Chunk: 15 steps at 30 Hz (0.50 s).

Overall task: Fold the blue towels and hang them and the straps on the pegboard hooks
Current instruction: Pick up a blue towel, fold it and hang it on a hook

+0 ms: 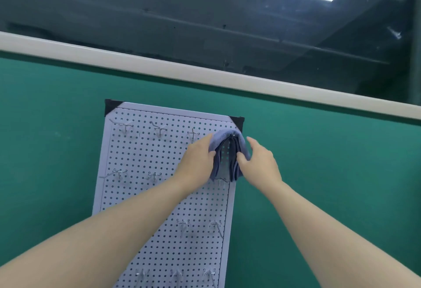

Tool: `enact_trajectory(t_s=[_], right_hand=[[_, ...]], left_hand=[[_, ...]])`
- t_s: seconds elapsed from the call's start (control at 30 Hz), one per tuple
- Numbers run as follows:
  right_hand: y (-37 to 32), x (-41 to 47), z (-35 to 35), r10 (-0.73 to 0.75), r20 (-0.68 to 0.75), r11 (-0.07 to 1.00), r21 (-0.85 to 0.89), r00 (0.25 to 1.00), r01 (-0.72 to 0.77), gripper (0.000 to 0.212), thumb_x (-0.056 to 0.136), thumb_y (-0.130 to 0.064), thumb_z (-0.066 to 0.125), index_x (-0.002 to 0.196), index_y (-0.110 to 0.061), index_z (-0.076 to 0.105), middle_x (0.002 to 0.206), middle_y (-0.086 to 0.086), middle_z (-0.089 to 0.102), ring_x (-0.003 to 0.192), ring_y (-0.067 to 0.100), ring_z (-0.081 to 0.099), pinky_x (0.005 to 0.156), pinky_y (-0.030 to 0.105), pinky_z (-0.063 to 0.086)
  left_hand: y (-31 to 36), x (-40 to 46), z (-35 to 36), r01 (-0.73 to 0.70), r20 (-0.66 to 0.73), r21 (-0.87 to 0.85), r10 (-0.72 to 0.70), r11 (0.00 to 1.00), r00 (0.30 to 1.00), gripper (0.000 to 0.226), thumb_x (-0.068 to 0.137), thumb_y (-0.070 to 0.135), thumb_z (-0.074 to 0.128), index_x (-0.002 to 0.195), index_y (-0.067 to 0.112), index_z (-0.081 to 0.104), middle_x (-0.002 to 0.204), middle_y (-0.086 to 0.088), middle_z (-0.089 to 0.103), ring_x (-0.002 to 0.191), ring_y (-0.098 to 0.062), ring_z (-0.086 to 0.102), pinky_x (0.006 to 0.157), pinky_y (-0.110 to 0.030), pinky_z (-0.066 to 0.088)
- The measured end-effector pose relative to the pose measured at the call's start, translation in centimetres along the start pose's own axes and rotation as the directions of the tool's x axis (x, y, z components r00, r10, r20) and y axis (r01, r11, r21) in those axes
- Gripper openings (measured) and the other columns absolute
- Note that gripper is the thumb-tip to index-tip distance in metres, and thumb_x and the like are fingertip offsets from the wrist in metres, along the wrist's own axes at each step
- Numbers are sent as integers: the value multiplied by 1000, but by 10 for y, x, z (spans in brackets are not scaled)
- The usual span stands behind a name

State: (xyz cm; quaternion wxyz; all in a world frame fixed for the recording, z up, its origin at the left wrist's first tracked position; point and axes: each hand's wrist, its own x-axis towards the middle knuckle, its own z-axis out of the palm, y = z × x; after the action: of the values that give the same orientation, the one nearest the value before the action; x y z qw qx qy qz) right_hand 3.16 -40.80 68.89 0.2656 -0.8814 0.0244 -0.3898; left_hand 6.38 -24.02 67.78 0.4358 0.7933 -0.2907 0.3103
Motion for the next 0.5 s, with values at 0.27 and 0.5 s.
enact_trajectory(t_s=[0.27, 0.5], right_hand=[[-27, -45, -19, -206, 48, 975, -79, 977, 209, 58, 102, -31, 54, 158, -28, 38, 150, -2, 53, 133, 22, 51, 103, 37, 44], [-55, -87, 0, -318, 160, 943, -54, 935, 329, 55, 104, -31, 53, 157, -25, 40, 154, -8, 48, 137, 14, 48, 107, 34, 43]], left_hand=[[-15, -39, -62, -123, 171, 249, 81, 961, 982, 56, 108, 19, 49, 161, 22, 31, 165, 4, 35, 152, -14, 31, 121, -30, 25], [-32, -78, -99, -135, 226, 381, 49, 915, 973, 61, 107, 34, 52, 162, 25, 28, 166, 8, 31, 151, -12, 30, 122, -33, 26]])
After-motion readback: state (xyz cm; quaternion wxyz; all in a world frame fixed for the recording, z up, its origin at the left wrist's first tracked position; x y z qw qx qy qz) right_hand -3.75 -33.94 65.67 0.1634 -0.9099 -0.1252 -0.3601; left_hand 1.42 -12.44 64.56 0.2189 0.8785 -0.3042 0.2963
